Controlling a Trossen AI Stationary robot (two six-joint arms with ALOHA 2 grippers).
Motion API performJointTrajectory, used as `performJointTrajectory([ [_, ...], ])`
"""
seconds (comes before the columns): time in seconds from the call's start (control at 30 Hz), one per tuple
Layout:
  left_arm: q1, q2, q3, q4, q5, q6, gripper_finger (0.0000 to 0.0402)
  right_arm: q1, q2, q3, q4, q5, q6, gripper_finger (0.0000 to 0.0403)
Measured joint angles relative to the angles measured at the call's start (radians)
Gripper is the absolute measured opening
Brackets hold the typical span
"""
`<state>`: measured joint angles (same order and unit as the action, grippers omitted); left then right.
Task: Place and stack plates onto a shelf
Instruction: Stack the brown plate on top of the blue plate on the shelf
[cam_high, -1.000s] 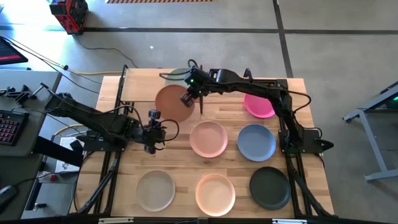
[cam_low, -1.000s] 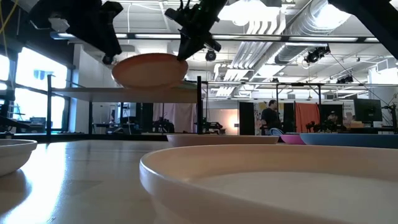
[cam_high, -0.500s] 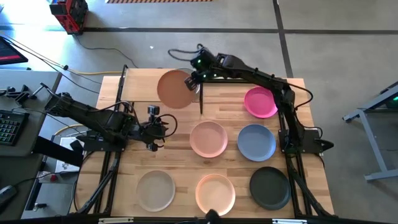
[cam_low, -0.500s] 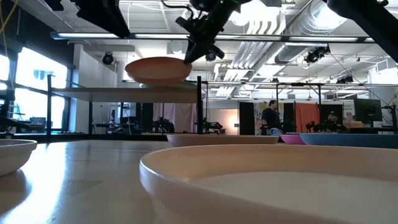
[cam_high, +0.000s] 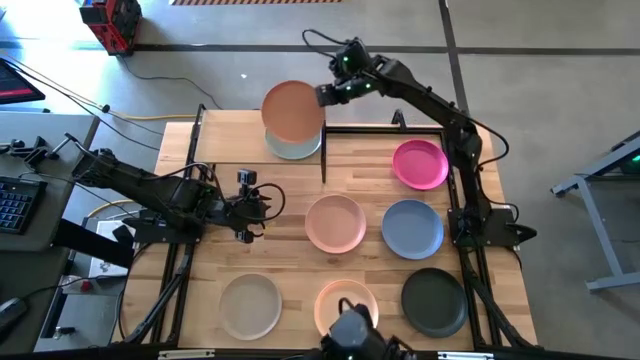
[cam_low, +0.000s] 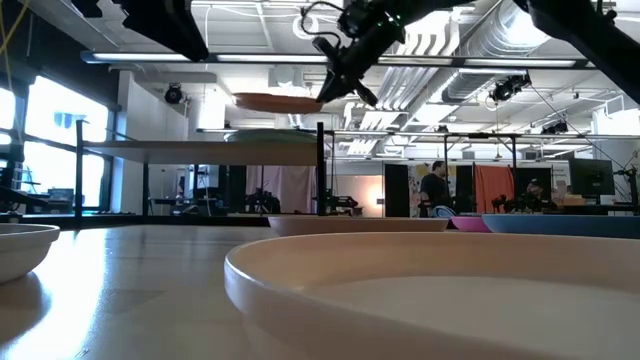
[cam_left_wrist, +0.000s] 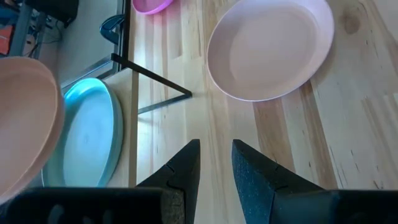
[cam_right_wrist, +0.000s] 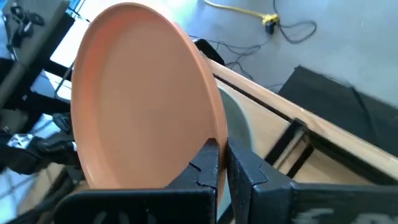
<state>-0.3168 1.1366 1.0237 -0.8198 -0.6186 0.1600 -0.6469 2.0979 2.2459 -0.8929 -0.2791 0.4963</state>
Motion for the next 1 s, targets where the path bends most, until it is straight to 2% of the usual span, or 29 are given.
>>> performJointTrajectory([
  [0.3,0.03,0.0,0.0,0.002,0.0,0.0,0.0083,0.014,0.002,-0.002,-0.007,-0.019,0.012,0.0],
  [0.5,0.029,0.0,0.0,0.002,0.001,-0.002,0.0083,0.05,0.031,-0.003,-0.015,0.036,0.0,0.0],
  [1.0,0.029,0.0,0.0,0.002,0.004,-0.026,0.0083,0.058,0.064,-0.003,-0.039,0.063,-0.015,0.0],
])
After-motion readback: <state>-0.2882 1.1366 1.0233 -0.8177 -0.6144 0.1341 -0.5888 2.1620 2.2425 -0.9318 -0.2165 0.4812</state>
